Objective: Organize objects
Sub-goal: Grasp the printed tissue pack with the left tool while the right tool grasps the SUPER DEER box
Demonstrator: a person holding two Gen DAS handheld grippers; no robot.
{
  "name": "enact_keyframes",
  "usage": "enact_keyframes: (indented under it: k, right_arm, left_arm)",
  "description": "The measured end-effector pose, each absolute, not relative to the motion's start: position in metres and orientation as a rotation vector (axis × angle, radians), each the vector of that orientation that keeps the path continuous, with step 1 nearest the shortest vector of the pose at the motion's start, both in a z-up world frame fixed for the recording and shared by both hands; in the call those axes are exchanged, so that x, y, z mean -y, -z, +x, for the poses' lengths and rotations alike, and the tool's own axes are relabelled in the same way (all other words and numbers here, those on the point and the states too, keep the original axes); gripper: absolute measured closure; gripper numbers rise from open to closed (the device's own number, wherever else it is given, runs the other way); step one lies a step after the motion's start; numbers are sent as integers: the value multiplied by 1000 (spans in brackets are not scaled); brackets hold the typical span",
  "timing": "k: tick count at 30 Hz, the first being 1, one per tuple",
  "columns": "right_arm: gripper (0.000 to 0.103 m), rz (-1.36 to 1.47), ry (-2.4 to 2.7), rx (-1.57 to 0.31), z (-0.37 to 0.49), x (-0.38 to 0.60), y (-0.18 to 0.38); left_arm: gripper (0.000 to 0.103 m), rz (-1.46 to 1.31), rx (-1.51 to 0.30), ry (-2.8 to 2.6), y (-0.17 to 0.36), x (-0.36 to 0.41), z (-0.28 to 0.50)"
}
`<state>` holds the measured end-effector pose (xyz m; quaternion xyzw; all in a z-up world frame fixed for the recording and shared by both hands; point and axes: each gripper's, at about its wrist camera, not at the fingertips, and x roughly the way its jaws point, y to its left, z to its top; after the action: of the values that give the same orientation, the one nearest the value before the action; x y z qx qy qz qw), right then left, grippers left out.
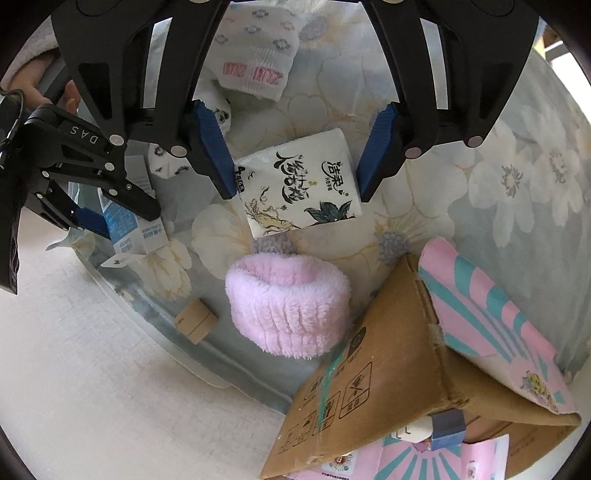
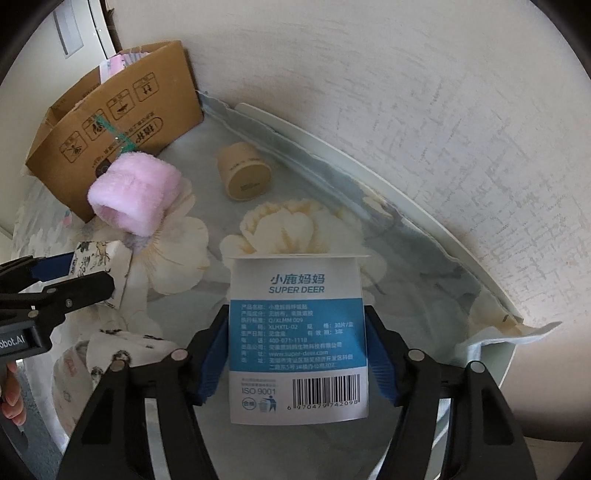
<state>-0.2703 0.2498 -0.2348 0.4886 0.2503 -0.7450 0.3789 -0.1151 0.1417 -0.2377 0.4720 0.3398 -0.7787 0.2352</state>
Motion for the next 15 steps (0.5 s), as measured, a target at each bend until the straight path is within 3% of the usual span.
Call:
enact_keyframes:
  k: [15]
  right_arm:
    - [40, 1235, 1965, -548, -255, -247, 184]
  left_arm:
    - [41, 1246, -899, 2319, 185, -147, -104]
